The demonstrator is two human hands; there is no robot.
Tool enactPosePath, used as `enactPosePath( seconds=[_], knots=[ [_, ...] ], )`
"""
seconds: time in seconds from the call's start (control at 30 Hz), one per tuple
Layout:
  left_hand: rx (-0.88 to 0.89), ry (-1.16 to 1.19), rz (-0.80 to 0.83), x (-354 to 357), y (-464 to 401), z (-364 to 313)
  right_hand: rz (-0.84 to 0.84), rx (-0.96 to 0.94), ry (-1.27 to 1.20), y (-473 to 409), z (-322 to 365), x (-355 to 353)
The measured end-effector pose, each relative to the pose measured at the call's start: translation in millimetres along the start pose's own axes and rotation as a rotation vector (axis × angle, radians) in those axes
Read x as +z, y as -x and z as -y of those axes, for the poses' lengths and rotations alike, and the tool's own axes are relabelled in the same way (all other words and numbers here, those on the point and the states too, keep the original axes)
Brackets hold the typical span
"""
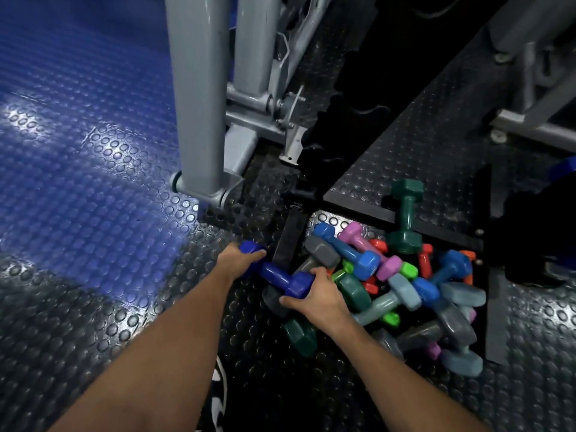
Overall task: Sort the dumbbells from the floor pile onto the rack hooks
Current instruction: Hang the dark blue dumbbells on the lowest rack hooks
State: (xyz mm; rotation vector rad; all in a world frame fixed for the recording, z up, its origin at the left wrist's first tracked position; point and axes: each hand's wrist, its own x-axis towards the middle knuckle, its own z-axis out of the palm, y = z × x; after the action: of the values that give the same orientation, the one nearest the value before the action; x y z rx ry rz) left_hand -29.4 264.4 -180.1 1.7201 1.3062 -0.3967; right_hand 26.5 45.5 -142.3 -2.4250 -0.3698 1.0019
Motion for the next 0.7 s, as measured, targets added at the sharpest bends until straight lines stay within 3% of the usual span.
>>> enactPosePath(
  seconds=[0.13, 0.43, 0.53, 0.7],
  knots=[
    [-0.006, 0.028, -0.067, 6.8, 2.6, -4.3, -0.015, 0.019, -0.042, 1.8, 0.1, -7.6],
    [-0.06, 0.407, -0.34, -3.1, 41.1, -55.2, -0.128, -0.042, -0.195, 8.0, 31.2, -68.9],
    [0.071, 0.593, -0.412, -17.3, 48.5, -83.0, -0.172, -0.049, -0.427, 4.7, 46.9, -83.0],
    [0.291, 0.921, -0.385, -51.8, 49.3, -140.3, -0.108, -0.034, -0.967, -0.9, 79.4, -92.2]
  ],
)
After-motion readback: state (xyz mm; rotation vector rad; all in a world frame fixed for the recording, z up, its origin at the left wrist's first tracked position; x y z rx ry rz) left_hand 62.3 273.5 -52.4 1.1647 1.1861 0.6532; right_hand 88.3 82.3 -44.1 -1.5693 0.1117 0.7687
